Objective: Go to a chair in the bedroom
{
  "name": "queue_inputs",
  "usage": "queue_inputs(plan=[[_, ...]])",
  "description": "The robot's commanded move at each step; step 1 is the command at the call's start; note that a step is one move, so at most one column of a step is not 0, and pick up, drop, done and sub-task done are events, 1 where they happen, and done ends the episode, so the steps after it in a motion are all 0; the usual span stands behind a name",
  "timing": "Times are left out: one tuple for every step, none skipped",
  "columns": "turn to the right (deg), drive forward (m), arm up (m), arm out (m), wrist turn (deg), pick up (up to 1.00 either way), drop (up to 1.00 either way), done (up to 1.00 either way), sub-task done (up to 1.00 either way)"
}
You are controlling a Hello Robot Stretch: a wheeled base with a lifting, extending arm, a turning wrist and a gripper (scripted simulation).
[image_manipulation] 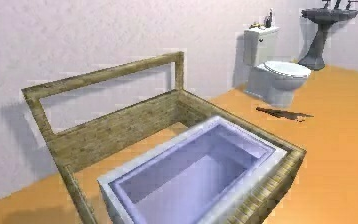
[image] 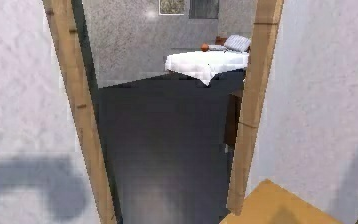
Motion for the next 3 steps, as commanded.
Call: queue_inputs(plan=[[0.0, 0.45, 0.0, 0.0, 0.0, 0.0, 0.0, 0.0, 0.0], [-24.0, 0.0, 0.0, 0.0, 0.0, 0.0, 0.0, 0.0, 0.0], [0.0, 1.0, 0.0, 0.0, 0.0, 0.0, 0.0, 0.0, 0.0]])
